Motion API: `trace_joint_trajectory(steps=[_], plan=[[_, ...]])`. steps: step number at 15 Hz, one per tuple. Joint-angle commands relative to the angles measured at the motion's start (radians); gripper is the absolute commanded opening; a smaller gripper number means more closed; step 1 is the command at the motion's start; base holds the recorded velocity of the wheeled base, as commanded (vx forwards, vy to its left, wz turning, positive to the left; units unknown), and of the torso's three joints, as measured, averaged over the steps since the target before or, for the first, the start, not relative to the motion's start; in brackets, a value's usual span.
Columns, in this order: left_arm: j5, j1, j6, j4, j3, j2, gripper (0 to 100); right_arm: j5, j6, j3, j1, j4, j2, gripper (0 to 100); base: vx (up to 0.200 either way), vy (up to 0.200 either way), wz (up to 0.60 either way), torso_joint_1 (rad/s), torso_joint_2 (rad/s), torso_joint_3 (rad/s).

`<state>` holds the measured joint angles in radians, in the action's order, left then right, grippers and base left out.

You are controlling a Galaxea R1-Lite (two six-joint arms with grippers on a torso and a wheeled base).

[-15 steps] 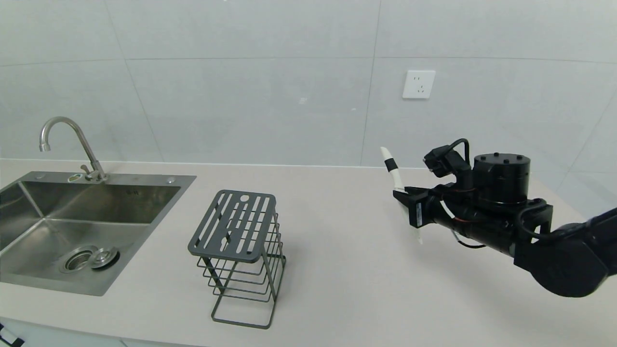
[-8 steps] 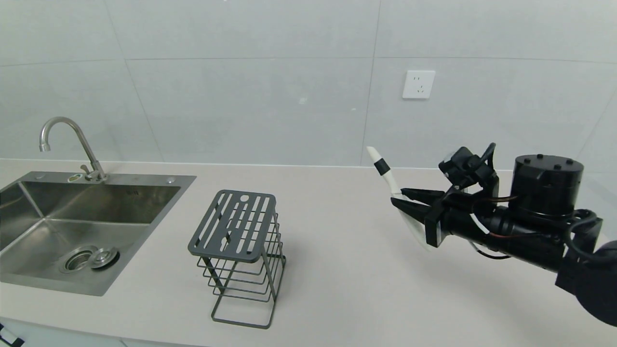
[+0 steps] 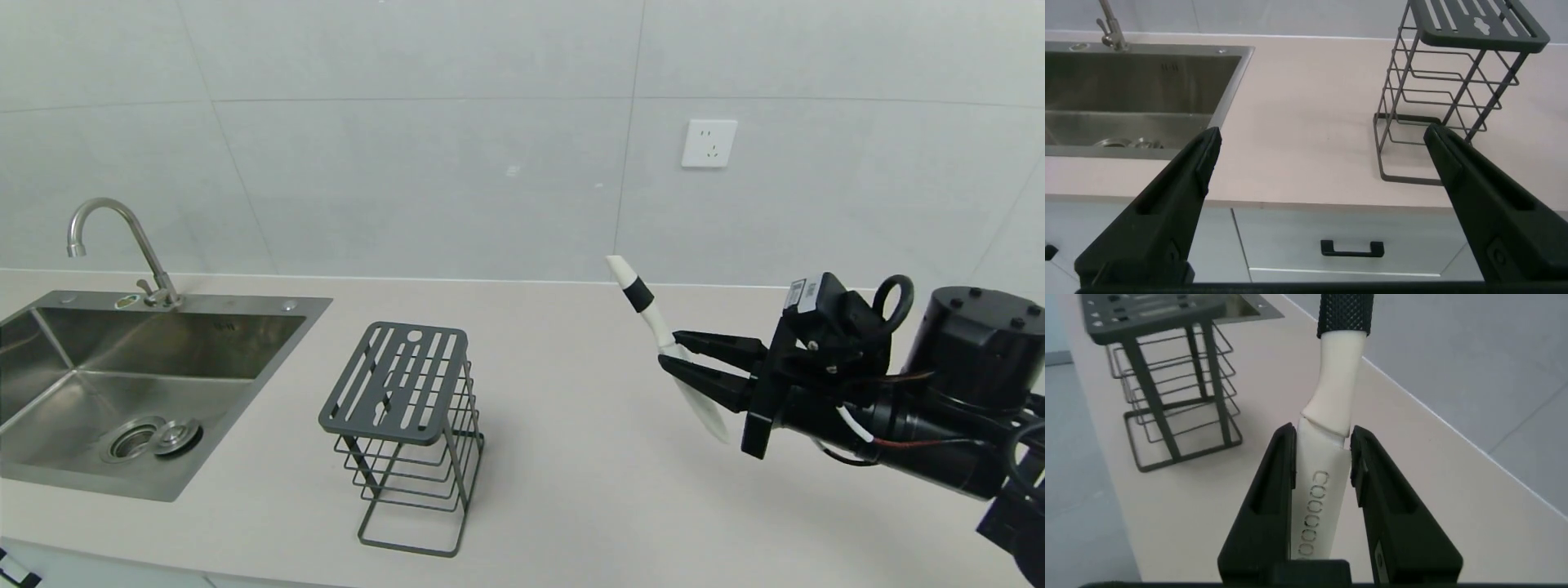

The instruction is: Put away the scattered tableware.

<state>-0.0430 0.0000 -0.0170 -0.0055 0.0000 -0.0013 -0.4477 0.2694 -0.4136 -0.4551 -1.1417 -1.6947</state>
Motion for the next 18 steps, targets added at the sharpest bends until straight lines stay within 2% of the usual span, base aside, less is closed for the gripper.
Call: trace_joint_trajectory(steps=[1, 4, 7, 8, 10, 12, 14, 15, 16, 18], plan=[[0.0, 0.0, -0.001, -0.001, 0.0, 0.001, 100, -0.002, -0.001, 0.044, -0.008, -0.032, -0.002, 0, 0.0, 0.0, 0.0, 0.0, 0.0, 0.0], [-0.002, 0.0, 0.0, -0.001, 0.0, 0.001, 100, 0.003, -0.004, 0.082, 0.003, -0.046, 0.003, 0, 0.0, 0.0, 0.0, 0.0, 0.0, 0.0], [-0.003, 0.0, 0.017, 0.002, 0.0, 0.001, 100, 0.006, -0.098, 0.091, 0.036, -0.144, 0.026, 0, 0.0, 0.0, 0.0, 0.0, 0.0, 0.0], [-0.005, 0.0, 0.014, 0.002, 0.0, 0.001, 100, 0.006, -0.134, 0.15, 0.036, -0.213, 0.026, 0, 0.0, 0.0, 0.0, 0.0, 0.0, 0.0], [-0.005, 0.0, 0.019, 0.002, 0.0, 0.001, 100, 0.006, -0.137, 0.19, 0.029, -0.242, 0.033, 0, 0.0, 0.0, 0.0, 0.0, 0.0, 0.0], [-0.035, 0.0, 0.028, 0.002, 0.0, 0.001, 100, 0.006, -0.137, 0.191, 0.012, -0.242, 0.049, 0, 0.0, 0.0, 0.0, 0.0, 0.0, 0.0], [-0.058, 0.0, 0.085, -0.036, -0.002, 0.001, 100, 0.006, -0.139, 0.194, 0.024, -0.242, 0.076, 0, 0.0, 0.0, 0.0, 0.0, 0.0, 0.0], [-0.074, 0.005, 0.1, -0.206, -0.083, 0.006, 100, 0.006, -0.141, 0.196, 0.029, -0.242, 0.107, 0, 0.0, 0.0, 0.0, 0.0, 0.0, 0.0], [-0.109, 0.009, 0.101, -0.209, -0.147, 0.027, 100, 0.006, -0.141, 0.194, 0.029, -0.242, 0.113, 0, 0.0, 0.0, 0.0, 0.0, 0.0, 0.0], [-0.16, -0.014, 0.078, -0.191, -0.178, 0.044, 100, 0.004, -0.139, 0.202, 0.019, -0.242, 0.116, 0, 0.0, 0.0, 0.0, 0.0, 0.0, 0.0]])
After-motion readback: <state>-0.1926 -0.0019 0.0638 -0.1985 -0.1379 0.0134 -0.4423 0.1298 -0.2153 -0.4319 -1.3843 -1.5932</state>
